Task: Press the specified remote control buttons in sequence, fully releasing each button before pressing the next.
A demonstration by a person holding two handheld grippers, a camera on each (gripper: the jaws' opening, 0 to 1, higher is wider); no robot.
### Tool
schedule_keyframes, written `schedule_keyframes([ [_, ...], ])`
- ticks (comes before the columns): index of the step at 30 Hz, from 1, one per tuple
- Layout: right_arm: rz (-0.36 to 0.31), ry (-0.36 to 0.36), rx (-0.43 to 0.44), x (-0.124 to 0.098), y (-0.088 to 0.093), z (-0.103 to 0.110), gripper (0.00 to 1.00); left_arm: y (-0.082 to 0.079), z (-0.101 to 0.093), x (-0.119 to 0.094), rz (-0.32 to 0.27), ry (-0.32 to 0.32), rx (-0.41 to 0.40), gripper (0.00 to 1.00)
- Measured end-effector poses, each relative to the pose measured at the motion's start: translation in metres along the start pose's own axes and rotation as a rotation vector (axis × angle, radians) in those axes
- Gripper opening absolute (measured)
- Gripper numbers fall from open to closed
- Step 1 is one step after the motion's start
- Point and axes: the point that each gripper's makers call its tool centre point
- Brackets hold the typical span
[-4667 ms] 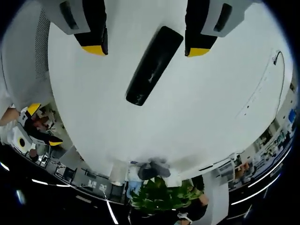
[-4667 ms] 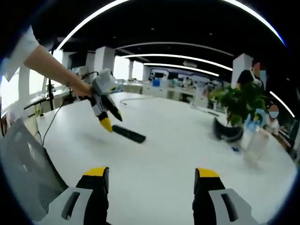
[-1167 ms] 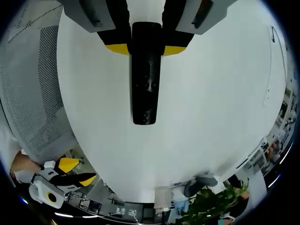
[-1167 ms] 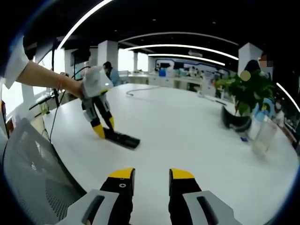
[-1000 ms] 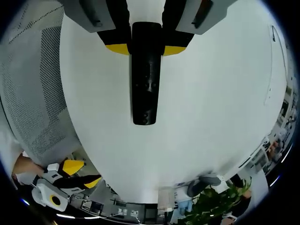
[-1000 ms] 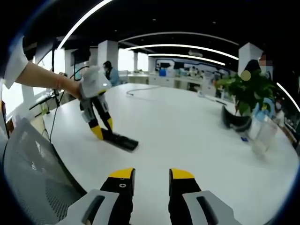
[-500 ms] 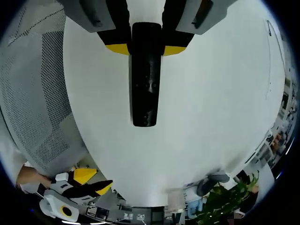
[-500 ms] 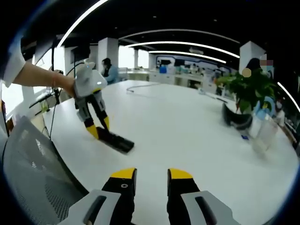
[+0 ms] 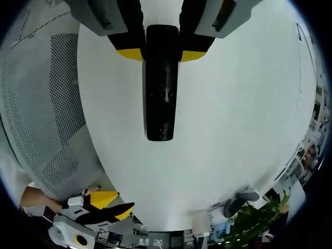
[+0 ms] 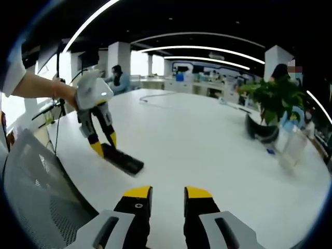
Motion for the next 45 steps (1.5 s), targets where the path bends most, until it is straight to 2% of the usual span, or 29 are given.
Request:
schedule_keyframes([
  [6, 0.004, -0.015, 0.005, 0.001, 0.001, 0.002, 0.14, 0.002, -0.011, 0.001, -0.006, 0.01, 0.024, 0.23],
  [13, 0.0, -0.029, 0.001, 0.002, 0.001, 0.004, 0.13, 0.004, -0.021, 0.002, -0.016, 0.009, 0.015, 0.24],
  [16, -0.004, -0.033, 0.004, 0.002, 0.0, 0.005, 0.11, 0.005, -0.023, 0.003, -0.013, -0.007, 0.04, 0.24],
  [19, -0.071, -0.056, 0.02, 0.001, -0.012, 0.009, 0.1, 0.005, -0.025, 0.004, 0.015, -0.034, 0.053, 0.24],
  [23, -0.032, -0.058, 0.005, 0.002, -0.005, 0.01, 0.06, 0.006, -0.031, 0.004, 0.027, -0.045, 0.054, 0.24],
  [26, -0.046, -0.061, 0.016, 0.002, -0.008, 0.01, 0.06, 0.007, -0.034, 0.004, 0.019, -0.043, 0.043, 0.24],
  [45, -0.031, -0.081, 0.016, 0.002, -0.005, 0.015, 0.04, 0.011, -0.052, 0.005, 0.017, -0.048, 0.019, 0.24],
])
Point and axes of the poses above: the point that each gripper's makers call its tool centre point, and the gripper's own axes: x roughly forward along the fingers, z roughly to its left, y roughly out of its underside, and after that the axes turned 12 degrees about -x, right-handed
